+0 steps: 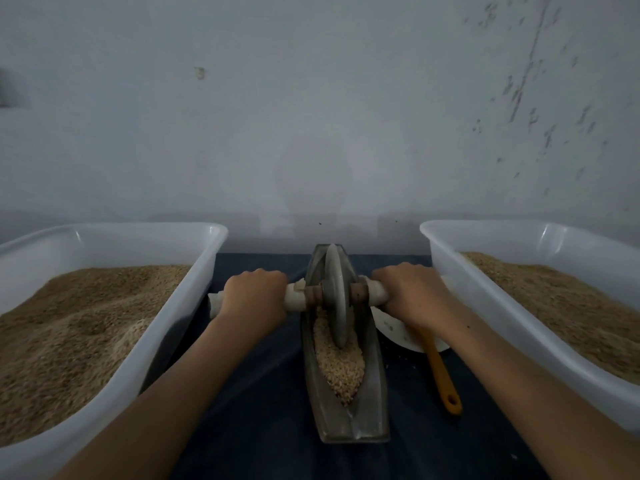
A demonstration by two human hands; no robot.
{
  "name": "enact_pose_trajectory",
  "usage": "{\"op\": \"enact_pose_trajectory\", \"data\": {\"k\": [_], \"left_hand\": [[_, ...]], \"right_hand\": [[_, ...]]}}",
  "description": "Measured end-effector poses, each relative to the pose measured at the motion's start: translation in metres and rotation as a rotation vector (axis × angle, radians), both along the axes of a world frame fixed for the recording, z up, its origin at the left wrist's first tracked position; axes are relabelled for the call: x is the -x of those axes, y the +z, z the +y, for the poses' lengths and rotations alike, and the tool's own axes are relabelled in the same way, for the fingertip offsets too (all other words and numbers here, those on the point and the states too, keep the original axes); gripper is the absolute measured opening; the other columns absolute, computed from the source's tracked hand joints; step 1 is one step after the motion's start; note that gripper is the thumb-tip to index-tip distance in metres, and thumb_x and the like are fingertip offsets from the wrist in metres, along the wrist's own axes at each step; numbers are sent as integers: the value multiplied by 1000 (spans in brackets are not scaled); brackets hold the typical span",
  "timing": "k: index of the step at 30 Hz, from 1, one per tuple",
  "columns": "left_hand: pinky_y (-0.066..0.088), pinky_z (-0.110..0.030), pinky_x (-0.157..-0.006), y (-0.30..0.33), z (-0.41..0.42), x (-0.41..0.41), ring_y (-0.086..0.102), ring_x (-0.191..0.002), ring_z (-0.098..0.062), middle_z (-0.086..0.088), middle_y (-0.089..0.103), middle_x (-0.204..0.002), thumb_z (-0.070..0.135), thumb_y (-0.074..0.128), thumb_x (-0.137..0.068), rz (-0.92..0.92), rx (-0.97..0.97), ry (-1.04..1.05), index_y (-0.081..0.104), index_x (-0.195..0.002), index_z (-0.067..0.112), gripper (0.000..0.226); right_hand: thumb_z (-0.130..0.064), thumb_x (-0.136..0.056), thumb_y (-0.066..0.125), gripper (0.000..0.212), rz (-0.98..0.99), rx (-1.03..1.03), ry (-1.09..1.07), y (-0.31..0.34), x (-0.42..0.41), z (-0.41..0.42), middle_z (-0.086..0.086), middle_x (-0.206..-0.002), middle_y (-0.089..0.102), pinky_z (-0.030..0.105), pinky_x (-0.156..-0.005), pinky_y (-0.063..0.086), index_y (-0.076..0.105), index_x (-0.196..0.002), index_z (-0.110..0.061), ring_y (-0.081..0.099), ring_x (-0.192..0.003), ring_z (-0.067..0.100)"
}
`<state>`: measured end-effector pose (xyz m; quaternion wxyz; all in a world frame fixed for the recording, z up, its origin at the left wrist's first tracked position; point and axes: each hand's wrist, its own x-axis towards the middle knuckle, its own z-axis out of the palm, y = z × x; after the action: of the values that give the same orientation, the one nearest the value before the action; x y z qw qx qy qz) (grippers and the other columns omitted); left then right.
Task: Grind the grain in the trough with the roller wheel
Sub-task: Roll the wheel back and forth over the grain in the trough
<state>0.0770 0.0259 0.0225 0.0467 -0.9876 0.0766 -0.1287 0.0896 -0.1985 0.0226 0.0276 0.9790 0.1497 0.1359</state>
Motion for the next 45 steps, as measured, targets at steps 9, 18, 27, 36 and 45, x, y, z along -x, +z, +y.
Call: {"op": "enact_pose_trajectory", "data": {"k": [9, 18, 27, 36, 45], "left_hand": [[47, -29, -73, 7, 4, -3, 52, -76, -16, 6, 48, -77, 35, 68, -77, 225, -30, -2, 57, -106, 18, 36], [44, -29, -71, -1, 3, -4, 61, -88, -19, 1, 63, -95, 30, 58, -85, 46, 30, -4, 58, -99, 20, 17], [43, -28, -71, 4, 2, -2, 55, -79, -15, 3, 53, -84, 32, 63, -82, 152, -17, 10, 58, -106, 18, 29], [42, -28, -70, 2, 3, -4, 53, -76, -15, 5, 51, -80, 32, 63, -82, 112, -21, 6, 58, -103, 18, 26], [38, -28, -69, -3, 0, -1, 59, -88, -18, 1, 62, -97, 28, 56, -87, -51, 17, -1, 55, -99, 21, 14]], "right_hand": [[-25, -82, 67, 19, 322, 79, 2, 20, 7, 1, -1, -93, 66, 30, -67, 48, 63, -101, -25, 62, -84, 17], [-23, -91, 53, 14, -45, 19, 0, 2, 4, 4, -3, -91, 62, 30, -65, 36, 44, -81, -29, 60, -85, 20], [-23, -85, 59, 25, 182, 74, 16, 12, 3, 1, -6, -79, 56, 27, -58, 35, 42, -69, -34, 54, -74, 15], [-25, -85, 62, 5, 240, 59, -1, 14, 4, 1, -3, -84, 61, 27, -58, 39, 58, -87, -28, 60, -79, 16], [-28, -90, 54, 5, 9, 24, -6, 4, 3, 1, -2, -90, 65, 31, -67, 45, 57, -88, -25, 61, -83, 19]]}}
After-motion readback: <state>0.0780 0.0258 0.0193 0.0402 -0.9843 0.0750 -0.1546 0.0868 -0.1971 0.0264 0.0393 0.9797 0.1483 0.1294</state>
